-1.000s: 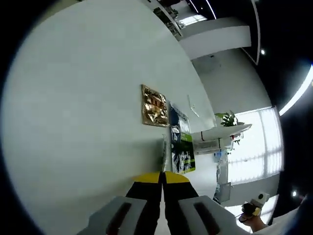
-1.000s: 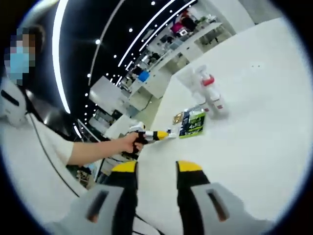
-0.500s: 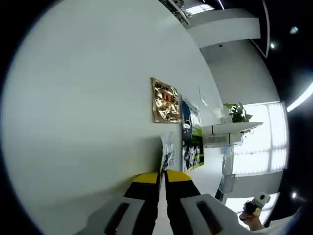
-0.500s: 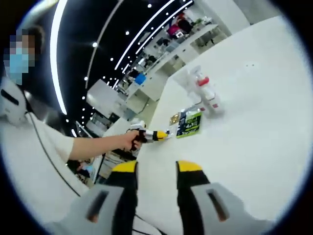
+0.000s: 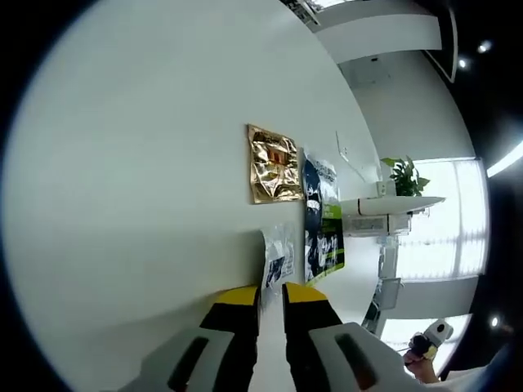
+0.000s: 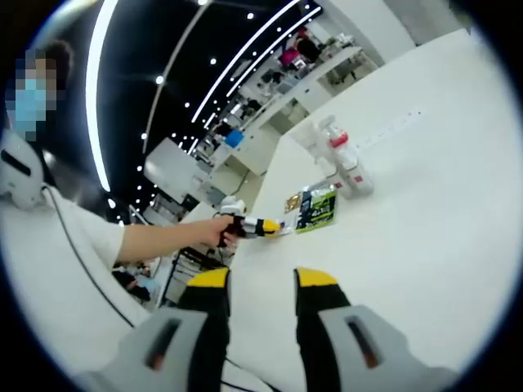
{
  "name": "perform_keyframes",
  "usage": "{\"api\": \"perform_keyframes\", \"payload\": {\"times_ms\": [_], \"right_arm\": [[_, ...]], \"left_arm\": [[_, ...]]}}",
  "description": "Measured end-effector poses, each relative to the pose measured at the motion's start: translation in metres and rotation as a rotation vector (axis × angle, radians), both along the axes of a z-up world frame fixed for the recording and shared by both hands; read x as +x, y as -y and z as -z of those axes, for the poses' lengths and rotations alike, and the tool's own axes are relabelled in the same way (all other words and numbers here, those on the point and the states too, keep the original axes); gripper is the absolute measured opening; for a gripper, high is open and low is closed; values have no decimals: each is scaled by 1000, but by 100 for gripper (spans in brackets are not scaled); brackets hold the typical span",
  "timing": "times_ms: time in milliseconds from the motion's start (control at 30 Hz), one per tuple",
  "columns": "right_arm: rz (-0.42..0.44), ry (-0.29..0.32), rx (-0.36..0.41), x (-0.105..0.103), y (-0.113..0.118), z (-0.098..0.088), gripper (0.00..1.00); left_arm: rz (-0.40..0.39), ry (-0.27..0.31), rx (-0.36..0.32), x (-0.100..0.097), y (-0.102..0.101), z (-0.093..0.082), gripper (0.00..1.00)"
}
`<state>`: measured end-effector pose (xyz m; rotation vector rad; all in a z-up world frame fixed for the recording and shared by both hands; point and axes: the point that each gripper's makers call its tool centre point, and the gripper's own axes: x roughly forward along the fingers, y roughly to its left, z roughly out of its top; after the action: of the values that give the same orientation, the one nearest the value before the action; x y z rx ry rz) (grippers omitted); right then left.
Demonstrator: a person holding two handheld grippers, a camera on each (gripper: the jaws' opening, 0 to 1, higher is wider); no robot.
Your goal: Arrange the skincare products in the storage area until every visible bottle or jar stands upright without overlapping.
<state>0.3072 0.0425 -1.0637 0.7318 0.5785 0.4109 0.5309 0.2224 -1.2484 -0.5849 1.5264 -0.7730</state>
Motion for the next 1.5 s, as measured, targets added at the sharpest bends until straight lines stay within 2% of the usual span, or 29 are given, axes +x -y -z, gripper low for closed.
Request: {"api": "perform_keyframes", "payload": {"times_ms": [567, 633, 700, 767, 1100, 1500], "right_arm": [[4, 27, 4, -6, -3, -6, 29], [3, 31, 2, -7, -3, -6, 28], [2, 35, 0, -7, -3, -7, 28], [1, 40, 1, -7, -4, -8, 28], [10, 46, -8, -16, 0, -11, 28], [42, 38, -19, -22, 9, -11, 28]], "left_arm": [[-7, 37, 53, 2, -3, -10, 30], [5, 80, 87, 7, -6, -11, 34], [1, 74, 86, 8, -6, -14, 39], [16, 104, 107, 9, -9, -16, 42], [42, 120, 89, 5, 0, -16, 42], [-13, 110, 66, 11, 9, -14, 38]]}}
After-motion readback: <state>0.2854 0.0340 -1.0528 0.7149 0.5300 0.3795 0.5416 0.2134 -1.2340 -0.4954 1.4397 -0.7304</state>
